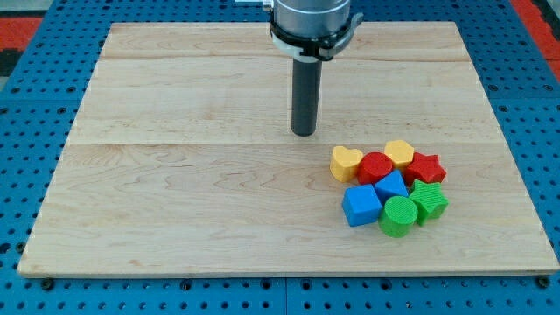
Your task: Push yellow hexagon towards top center
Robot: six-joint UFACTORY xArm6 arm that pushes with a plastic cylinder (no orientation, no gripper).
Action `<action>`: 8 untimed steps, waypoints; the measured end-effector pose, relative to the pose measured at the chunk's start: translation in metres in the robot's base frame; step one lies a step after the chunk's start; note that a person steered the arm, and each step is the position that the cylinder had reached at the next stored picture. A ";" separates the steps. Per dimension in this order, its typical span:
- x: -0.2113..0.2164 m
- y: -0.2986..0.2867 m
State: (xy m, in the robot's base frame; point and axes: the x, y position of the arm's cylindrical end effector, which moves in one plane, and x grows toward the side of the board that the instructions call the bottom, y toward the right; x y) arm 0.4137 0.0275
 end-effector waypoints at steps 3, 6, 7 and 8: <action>0.111 0.235; 0.139 0.161; 0.110 0.147; 0.082 0.109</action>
State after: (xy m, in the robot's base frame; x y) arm 0.4953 0.1366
